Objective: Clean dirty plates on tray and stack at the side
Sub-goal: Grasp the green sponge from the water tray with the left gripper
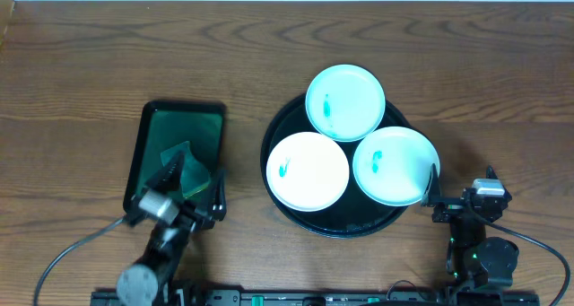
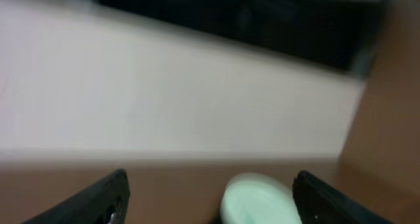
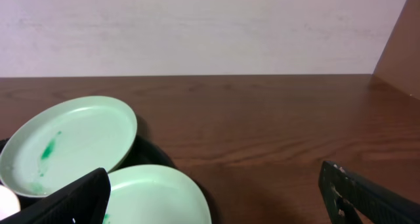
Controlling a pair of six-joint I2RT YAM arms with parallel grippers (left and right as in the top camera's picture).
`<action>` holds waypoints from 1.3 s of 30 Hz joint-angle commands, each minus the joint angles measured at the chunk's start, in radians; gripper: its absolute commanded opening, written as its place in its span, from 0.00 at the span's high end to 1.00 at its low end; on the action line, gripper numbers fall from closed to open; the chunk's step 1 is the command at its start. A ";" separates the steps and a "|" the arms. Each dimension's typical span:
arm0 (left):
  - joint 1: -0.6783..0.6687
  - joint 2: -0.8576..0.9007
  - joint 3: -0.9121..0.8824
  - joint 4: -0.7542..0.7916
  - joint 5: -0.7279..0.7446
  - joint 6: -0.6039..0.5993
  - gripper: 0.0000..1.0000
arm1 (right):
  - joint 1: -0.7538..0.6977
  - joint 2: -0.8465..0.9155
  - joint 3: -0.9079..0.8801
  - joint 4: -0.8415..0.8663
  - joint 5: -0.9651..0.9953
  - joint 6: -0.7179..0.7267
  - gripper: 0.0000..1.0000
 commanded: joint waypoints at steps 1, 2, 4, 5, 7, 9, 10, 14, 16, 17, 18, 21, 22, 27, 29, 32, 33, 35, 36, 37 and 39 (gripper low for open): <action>0.003 0.002 0.057 0.049 -0.089 -0.044 0.20 | -0.008 -0.005 -0.003 -0.002 0.005 -0.014 0.01; 0.003 0.015 0.095 0.011 -0.152 -0.010 0.20 | -0.008 -0.005 -0.003 -0.002 0.005 -0.014 0.01; 0.003 0.076 0.216 -0.166 -0.276 0.084 0.20 | -0.008 -0.005 -0.003 -0.002 0.005 -0.014 0.01; 0.003 0.125 0.289 -0.279 -0.325 0.112 0.20 | -0.008 -0.005 -0.003 -0.002 0.005 -0.014 0.01; 0.003 0.254 0.446 -0.523 -0.379 0.159 0.20 | -0.008 -0.005 -0.003 -0.002 0.005 -0.014 0.01; 0.002 0.416 0.599 -0.749 -0.356 0.177 0.20 | -0.008 -0.005 -0.003 -0.002 0.005 -0.014 0.01; 0.002 0.487 0.656 -0.827 -0.309 0.177 0.20 | -0.008 -0.005 -0.003 -0.002 0.005 -0.014 0.01; 0.003 0.718 0.771 -0.961 -0.252 0.193 0.20 | -0.008 -0.005 -0.003 -0.002 0.005 -0.014 0.01; 0.012 0.806 0.794 -0.976 -0.352 0.119 0.20 | -0.008 -0.005 -0.003 -0.002 0.005 -0.014 0.01; 0.024 0.850 0.813 -1.006 -0.413 0.021 0.20 | -0.008 -0.005 -0.003 -0.002 0.005 -0.014 0.01; 0.045 0.906 0.839 -1.052 -0.446 -0.074 0.20 | -0.008 -0.005 -0.003 -0.002 0.005 -0.014 0.01; 0.101 1.058 0.912 -1.155 -0.430 -0.149 0.20 | -0.008 -0.005 -0.003 -0.002 0.005 -0.014 0.01; 0.117 1.107 0.936 -1.184 -0.428 -0.156 0.20 | -0.008 -0.005 -0.003 -0.002 0.005 -0.014 0.01; 0.147 1.293 0.967 -1.204 -0.303 -0.154 0.02 | -0.008 -0.005 -0.003 -0.002 0.006 -0.014 0.01; 0.147 1.345 0.967 -1.220 -0.289 -0.159 0.02 | -0.008 -0.005 -0.003 -0.002 0.005 -0.014 0.01; 0.147 1.411 0.967 -1.225 -0.253 -0.174 0.02 | -0.008 -0.005 -0.003 -0.002 0.006 -0.014 0.01; 0.146 1.431 0.966 -1.228 -0.253 -0.176 0.02 | -0.008 -0.005 -0.003 -0.002 0.005 -0.014 0.01; 0.146 1.468 0.966 -1.231 -0.253 -0.176 0.02 | -0.008 -0.005 -0.003 -0.002 0.005 -0.014 0.01; 0.146 1.490 0.966 -1.231 -0.253 -0.176 0.02 | -0.008 -0.005 -0.003 -0.002 0.005 -0.014 0.01; 0.146 1.504 0.966 -1.231 -0.253 -0.176 0.02 | -0.008 -0.005 -0.003 -0.002 0.005 -0.014 0.01; 0.146 1.537 0.966 -1.232 -0.253 -0.176 0.02 | -0.008 -0.005 -0.003 -0.002 0.006 -0.014 0.01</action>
